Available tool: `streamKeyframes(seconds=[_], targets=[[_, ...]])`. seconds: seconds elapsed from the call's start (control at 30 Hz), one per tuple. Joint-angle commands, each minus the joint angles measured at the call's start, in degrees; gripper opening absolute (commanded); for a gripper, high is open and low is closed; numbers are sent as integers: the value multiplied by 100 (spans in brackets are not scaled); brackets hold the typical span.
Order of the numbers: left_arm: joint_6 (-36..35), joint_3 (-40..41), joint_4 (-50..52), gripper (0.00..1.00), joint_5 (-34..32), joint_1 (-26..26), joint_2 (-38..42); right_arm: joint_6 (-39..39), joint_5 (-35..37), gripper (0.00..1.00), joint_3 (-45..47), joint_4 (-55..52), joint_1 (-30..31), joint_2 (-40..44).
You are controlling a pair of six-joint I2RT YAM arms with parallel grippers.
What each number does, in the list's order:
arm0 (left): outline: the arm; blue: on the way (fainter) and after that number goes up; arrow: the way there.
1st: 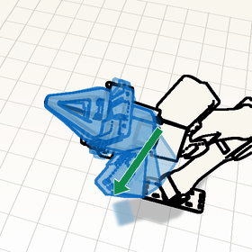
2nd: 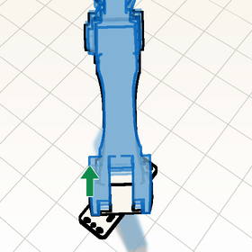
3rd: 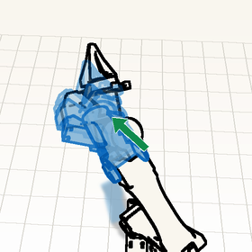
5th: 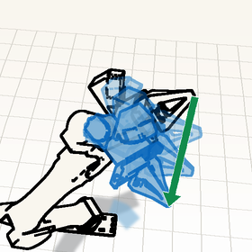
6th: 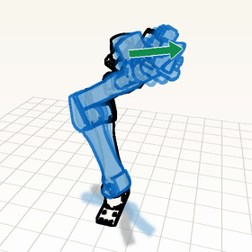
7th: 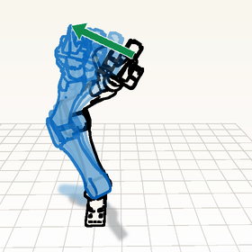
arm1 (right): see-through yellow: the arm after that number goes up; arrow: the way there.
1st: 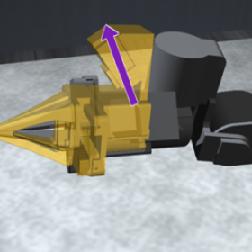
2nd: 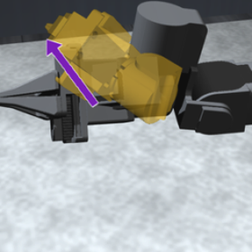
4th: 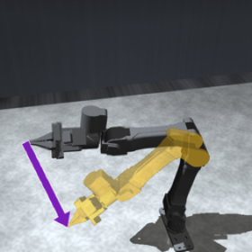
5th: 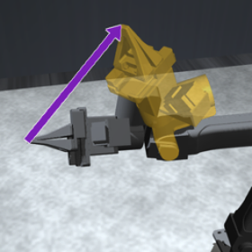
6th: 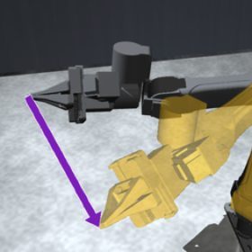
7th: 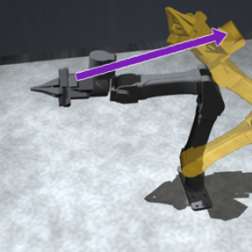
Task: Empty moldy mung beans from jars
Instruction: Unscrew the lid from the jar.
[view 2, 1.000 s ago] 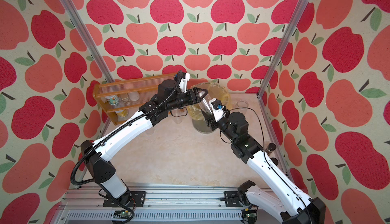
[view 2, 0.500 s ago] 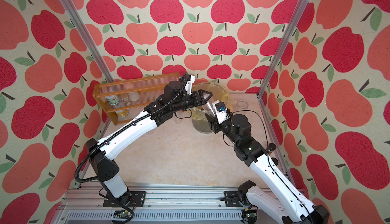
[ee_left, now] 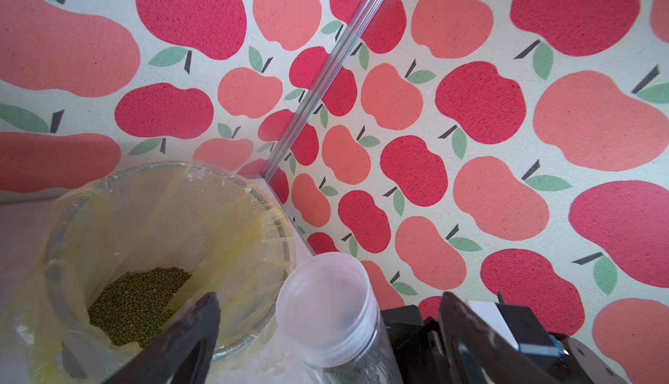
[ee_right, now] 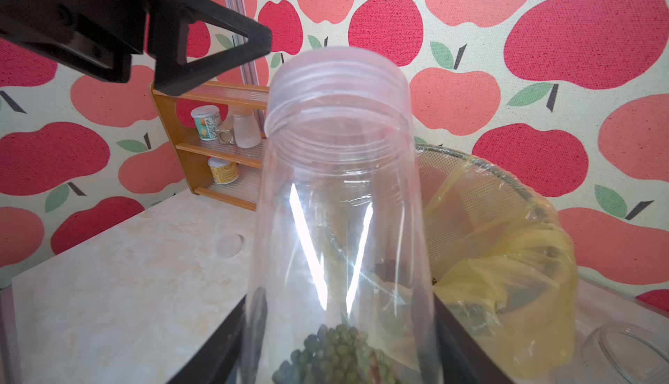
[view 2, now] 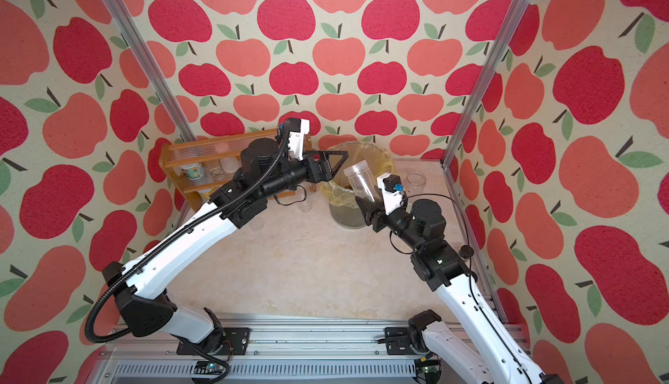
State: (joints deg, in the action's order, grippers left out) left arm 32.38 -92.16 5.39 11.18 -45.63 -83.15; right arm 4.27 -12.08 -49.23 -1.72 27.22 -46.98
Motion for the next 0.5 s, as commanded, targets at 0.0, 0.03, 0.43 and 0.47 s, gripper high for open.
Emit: streamKeyframes(seconds=[0.0, 0.03, 0.43, 0.47], targets=[[-46, 767, -1088, 98, 165, 40, 430, 774, -1140, 37, 69, 584, -276, 155], [35, 1009, -1325, 99, 243, 72, 537, 1016, -1385, 38, 105, 800, -411, 163], [202, 1348, -2249, 98, 1275, 245, 410, 3134, -3051, 38, 417, 3148, -989, -449], [226, 1293, -2261, 98, 1396, 252, 340, 3211, -3091, 39, 448, 3288, -991, -484]])
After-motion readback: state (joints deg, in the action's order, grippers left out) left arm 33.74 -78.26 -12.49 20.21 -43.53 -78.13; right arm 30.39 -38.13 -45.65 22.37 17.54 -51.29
